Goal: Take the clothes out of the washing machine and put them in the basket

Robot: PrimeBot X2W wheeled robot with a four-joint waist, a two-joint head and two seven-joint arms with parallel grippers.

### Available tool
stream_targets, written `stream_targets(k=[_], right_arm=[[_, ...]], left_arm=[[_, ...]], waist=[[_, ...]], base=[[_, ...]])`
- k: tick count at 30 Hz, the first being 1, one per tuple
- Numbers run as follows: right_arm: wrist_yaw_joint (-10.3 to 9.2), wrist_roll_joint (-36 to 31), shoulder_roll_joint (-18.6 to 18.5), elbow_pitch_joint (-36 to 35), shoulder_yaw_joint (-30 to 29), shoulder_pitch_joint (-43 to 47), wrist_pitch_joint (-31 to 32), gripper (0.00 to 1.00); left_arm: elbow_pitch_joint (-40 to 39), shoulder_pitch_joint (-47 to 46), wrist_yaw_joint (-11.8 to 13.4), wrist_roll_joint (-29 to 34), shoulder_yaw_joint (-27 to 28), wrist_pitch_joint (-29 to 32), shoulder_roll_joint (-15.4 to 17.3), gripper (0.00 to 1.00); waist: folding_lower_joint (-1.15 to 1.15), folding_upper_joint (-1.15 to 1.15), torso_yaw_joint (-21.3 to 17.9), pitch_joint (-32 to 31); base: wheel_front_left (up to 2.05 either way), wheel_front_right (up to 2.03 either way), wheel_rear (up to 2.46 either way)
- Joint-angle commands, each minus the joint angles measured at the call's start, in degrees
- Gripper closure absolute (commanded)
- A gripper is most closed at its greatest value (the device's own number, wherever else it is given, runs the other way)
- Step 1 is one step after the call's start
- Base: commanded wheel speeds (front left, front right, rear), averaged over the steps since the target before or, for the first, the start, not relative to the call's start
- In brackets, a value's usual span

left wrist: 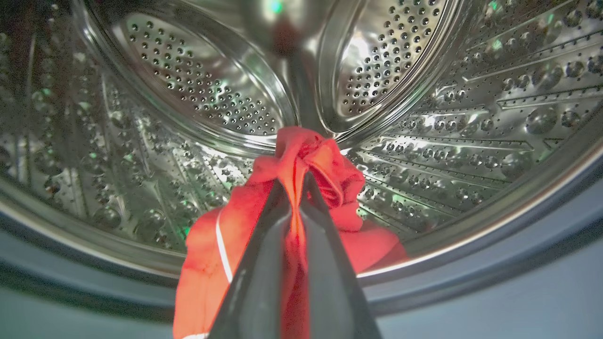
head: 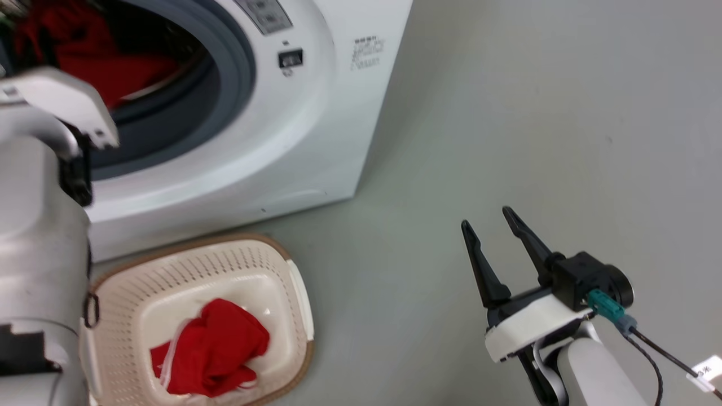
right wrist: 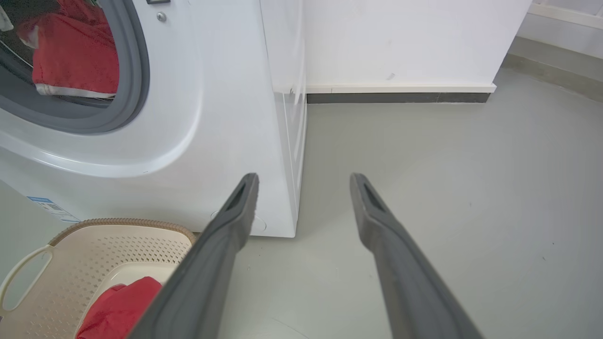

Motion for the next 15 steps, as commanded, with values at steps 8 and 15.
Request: stream_targets(k=[8, 15], right_arm=[[-0.04, -1.68, 0.02, 0.21, -1.7, 3.94, 0.83, 0.0], [-0.04, -2.29, 0.02, -1.09, -2.99, 6.35, 2.2, 0.0]], left_arm=[[-4.16, 9.2, -1.75, -2.41, 0.98, -4.3, -3.07, 1.0], [-16.05, 17.7, -2.46, -3.39, 2.79, -4.57, -5.07, 1.0]], waist=[[0.0, 0.0, 4.8, -9.9], [0.0, 0.0, 6.92, -13.28]], base=[[0.0, 0.0, 0.0], [0.0, 0.0, 0.0]])
